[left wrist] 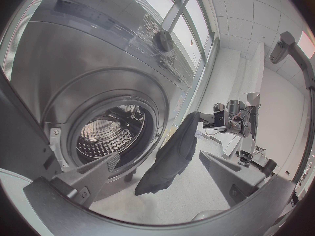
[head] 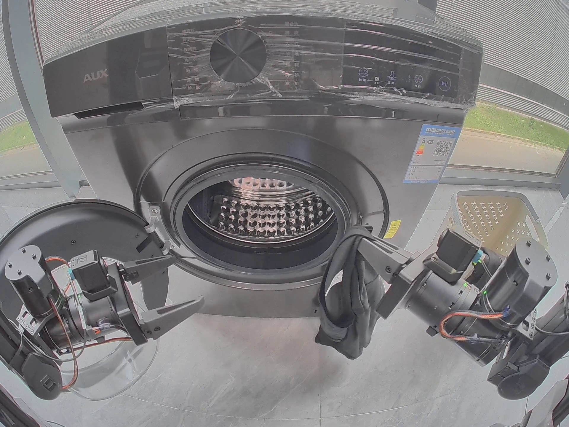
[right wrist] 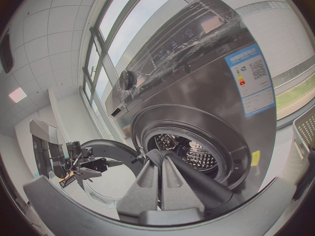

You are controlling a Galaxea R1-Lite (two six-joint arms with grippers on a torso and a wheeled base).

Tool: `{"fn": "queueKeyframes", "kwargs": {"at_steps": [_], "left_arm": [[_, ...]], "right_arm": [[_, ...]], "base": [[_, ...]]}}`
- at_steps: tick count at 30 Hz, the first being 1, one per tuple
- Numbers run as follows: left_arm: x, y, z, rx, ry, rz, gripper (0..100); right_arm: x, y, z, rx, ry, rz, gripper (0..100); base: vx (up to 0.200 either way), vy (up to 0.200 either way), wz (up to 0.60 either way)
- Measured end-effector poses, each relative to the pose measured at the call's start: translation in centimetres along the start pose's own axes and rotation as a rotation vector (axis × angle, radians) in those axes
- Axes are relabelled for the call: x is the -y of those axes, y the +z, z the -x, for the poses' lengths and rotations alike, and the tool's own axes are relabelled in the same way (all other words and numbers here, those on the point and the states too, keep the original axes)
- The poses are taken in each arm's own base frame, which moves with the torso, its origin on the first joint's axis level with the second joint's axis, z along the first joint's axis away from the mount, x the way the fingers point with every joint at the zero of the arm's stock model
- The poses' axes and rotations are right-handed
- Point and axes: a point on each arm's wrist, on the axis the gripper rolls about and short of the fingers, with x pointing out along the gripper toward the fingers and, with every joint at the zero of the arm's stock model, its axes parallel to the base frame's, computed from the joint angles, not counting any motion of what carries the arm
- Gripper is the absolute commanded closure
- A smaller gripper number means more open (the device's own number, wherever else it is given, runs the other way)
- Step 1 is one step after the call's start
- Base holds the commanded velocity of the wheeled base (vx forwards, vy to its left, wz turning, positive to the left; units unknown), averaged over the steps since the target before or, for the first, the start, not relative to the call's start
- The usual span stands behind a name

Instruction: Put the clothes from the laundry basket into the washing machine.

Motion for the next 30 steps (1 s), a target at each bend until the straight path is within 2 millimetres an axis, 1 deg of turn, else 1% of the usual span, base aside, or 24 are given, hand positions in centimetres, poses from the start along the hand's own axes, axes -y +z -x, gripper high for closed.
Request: {"fn": "queueKeyframes", "kwargs": {"at_steps": [5, 13, 19, 30], "left_arm": [[1.0, -0.4, -1.3, -0.011, -0.020, 0.008, 0], [2.1, -1.6, -3.4, -0.051, -0.045, 0.026, 0], [2.0, -2.3, -4.2, -0.076, -0.053, 0.024, 0], [1.5, -3.8, -4.8, -0.132, -0.049, 0.012, 0]], "right_arm": [[-1.0, -0.2, -0.7, 0.001, 0.036, -0.005, 100], [-1.7, -0.8, -1.8, -0.054, 0.057, -0.001, 100], [-2.3, -0.4, -2.8, -0.042, 0.073, -0.005, 100], [-3.1, 0.3, -4.4, 0.003, 0.104, -0.017, 100]], "base": [[0.000, 0.000, 0.00], [0.000, 0.000, 0.00], [0.000, 0.000, 0.00], [0.000, 0.000, 0.00]]}}
